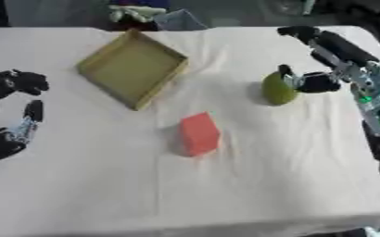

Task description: Pick up objects on the table and place them in the box.

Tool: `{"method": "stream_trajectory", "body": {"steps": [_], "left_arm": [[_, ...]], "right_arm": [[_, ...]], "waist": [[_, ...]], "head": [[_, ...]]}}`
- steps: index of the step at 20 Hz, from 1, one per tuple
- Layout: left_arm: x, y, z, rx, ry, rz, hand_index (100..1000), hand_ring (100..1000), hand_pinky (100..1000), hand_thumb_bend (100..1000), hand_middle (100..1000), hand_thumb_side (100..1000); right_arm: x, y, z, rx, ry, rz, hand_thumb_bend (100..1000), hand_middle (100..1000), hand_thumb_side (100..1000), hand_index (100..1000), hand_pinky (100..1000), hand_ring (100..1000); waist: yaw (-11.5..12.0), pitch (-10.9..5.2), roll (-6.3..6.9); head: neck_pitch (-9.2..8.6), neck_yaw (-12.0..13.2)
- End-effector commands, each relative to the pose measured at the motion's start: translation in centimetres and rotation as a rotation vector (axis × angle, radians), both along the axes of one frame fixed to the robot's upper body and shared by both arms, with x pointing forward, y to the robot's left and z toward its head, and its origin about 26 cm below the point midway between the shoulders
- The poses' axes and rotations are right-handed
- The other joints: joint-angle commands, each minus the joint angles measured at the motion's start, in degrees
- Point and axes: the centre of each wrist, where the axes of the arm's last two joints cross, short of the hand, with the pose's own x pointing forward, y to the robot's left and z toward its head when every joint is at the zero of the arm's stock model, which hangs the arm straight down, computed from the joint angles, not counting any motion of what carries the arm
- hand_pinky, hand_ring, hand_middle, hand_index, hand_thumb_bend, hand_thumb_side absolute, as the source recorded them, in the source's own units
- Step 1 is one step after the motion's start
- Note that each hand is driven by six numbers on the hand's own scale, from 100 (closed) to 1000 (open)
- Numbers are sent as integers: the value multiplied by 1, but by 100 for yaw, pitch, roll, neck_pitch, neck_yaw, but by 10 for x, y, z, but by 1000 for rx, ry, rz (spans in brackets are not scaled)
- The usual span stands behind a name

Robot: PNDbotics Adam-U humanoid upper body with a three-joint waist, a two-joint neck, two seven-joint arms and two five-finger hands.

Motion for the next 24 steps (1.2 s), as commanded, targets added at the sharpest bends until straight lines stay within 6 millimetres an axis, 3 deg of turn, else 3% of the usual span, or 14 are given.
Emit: {"method": "stream_trajectory", "body": {"steps": [1, 17, 24], "left_arm": [[-1, 1, 7, 4, -22, -6, 748, 800, 677, 111, 623, 550], [-1, 1, 7, 5, -23, -12, 749, 800, 678, 107, 624, 552], [-1, 1, 7, 5, -24, -15, 749, 800, 678, 108, 624, 551]], "right_arm": [[3, -13, 12, -33, -3, -40, 100, 906, 230, 1000, 937, 955], [21, -23, -20, -101, 152, -133, 100, 912, 272, 1000, 936, 954], [27, -21, -28, -169, 196, -142, 100, 916, 366, 1000, 935, 952]], "waist": [[5, -91, 0], [22, -83, 25], [25, -84, 36]], "head": [[28, 4], [28, 1], [28, -4]]}}
